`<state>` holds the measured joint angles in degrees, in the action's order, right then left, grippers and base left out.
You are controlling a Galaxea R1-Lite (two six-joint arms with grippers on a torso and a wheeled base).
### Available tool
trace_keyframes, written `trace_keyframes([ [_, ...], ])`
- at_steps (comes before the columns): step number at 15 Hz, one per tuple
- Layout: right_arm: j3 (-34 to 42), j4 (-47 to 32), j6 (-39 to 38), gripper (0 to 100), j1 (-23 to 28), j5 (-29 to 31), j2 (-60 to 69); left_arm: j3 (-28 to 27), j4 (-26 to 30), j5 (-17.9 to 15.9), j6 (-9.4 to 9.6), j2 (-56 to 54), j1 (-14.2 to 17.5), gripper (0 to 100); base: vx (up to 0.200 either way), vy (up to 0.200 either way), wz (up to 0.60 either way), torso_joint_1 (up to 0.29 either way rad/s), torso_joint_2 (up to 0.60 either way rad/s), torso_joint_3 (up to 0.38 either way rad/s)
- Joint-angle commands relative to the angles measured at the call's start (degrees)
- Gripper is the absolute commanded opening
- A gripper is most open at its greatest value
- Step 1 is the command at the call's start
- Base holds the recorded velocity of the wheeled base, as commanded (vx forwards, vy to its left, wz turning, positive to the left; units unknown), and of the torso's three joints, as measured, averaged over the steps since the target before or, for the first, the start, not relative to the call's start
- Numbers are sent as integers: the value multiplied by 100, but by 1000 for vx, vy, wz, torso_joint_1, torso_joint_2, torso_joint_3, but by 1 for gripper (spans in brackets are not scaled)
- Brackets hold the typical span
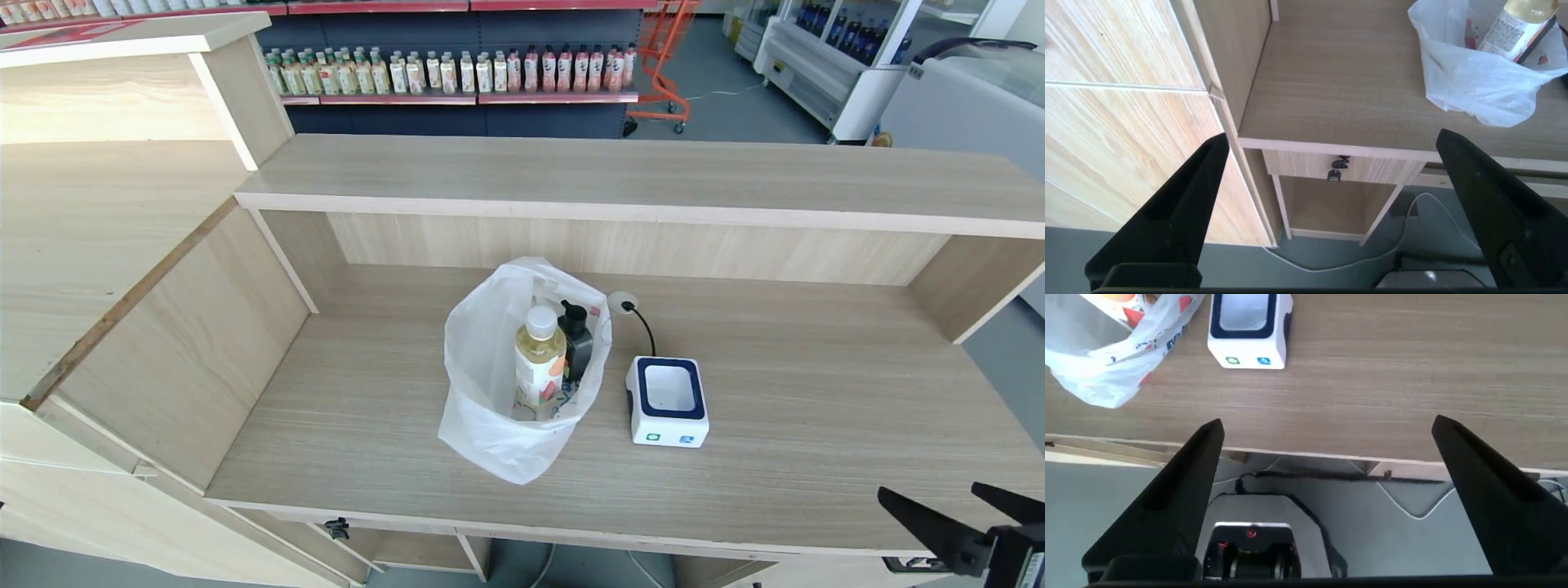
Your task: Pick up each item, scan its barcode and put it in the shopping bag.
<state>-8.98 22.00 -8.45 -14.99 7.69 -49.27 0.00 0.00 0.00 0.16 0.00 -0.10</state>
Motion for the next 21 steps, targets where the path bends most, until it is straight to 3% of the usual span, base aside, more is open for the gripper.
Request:
trace_keyframes([
  [1, 898, -1989, 370, 100, 1174, 268, 3758, 0, 0, 0, 2, 0, 1, 100, 0, 0, 0, 0, 0, 0],
  [2, 872, -2429, 572, 100, 1394, 110, 4242, 0, 0, 0, 2, 0, 1, 100, 0, 0, 0, 0, 0, 0],
  [4, 846, -2490, 669, 100, 1438, -31, 4927, 0, 0, 0, 2, 9, 1, 100, 0, 0, 0, 0, 0, 0],
  [17, 837, -2508, 783, 100, 1464, -259, 4927, 0, 0, 0, 2, 9, 1, 100, 0, 0, 0, 0, 0, 0],
  [18, 837, -2517, 783, 0, 1464, -259, 4927, 0, 0, 0, 2, 9, 1, 100, 0, 0, 0, 0, 0, 0],
  [21, 837, -2517, 818, 0, 1455, -259, 4927, 0, 0, 9, 2, 9, 1, 100, 0, 0, 0, 0, 0, 0],
])
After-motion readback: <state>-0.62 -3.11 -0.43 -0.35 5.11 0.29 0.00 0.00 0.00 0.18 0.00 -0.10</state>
